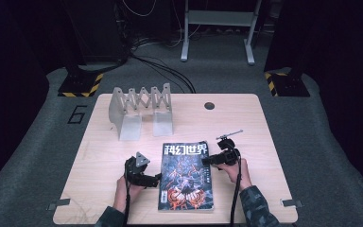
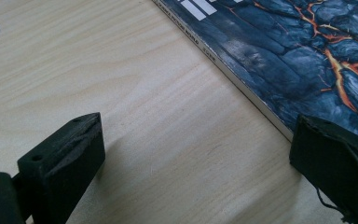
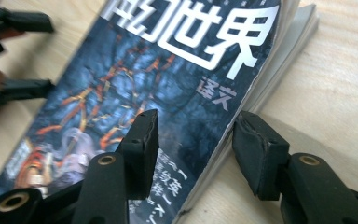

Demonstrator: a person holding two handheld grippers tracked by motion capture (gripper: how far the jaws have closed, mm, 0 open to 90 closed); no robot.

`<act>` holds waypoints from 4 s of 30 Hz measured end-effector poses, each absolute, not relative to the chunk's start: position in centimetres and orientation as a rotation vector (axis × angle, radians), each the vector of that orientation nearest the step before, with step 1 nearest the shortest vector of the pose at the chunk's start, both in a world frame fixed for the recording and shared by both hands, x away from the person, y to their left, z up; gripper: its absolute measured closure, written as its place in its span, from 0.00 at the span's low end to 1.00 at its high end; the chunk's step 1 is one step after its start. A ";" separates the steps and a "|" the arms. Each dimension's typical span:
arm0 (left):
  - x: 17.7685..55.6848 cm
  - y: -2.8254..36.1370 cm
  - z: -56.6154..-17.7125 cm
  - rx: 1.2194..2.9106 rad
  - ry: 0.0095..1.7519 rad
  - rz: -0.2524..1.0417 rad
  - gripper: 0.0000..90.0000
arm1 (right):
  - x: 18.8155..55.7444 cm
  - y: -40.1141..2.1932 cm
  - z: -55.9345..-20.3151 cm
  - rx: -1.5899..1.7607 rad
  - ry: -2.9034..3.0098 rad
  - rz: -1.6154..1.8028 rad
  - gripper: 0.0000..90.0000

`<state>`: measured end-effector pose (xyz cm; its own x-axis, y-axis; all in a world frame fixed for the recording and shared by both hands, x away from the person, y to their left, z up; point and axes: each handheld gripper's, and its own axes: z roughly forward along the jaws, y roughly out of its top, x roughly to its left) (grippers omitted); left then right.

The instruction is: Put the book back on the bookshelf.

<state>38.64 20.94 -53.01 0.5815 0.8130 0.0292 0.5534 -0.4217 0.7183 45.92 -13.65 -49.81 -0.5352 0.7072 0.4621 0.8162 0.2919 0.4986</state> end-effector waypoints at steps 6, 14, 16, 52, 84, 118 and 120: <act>38.6 21.0 -53.0 2.138 1.079 0.498 0.03 | 46.1 -14.0 -49.3 -1.397 -2.334 -1.184 0.56; 38.6 20.9 -53.0 2.132 1.085 0.491 0.03 | 46.9 -12.3 -49.4 -1.398 -2.396 -1.175 0.51; 38.6 20.9 -53.0 2.132 1.085 0.491 0.03 | 47.3 -11.9 -49.7 -1.402 -2.412 -1.160 0.50; 38.6 21.4 -52.5 2.066 1.130 0.356 0.05 | 45.6 -9.4 -47.3 -1.272 -2.695 -1.489 0.98; 42.0 16.8 -51.9 2.056 1.006 0.067 0.14 | 41.2 -8.2 -43.6 -1.100 -2.748 -1.778 0.98; 41.2 16.5 -52.0 2.049 1.056 0.223 0.51 | 44.0 -11.6 -50.0 -1.528 -2.752 -1.107 0.61; 41.2 16.4 -52.0 2.034 1.067 0.226 0.51 | 43.8 -11.7 -50.1 -1.534 -2.737 -1.109 0.61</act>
<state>41.18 16.42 -52.04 0.6267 0.7537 -0.1980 0.6084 -0.3146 0.7286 43.84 -11.74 -50.14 -0.5612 0.8136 0.1523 0.6902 0.3584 0.6287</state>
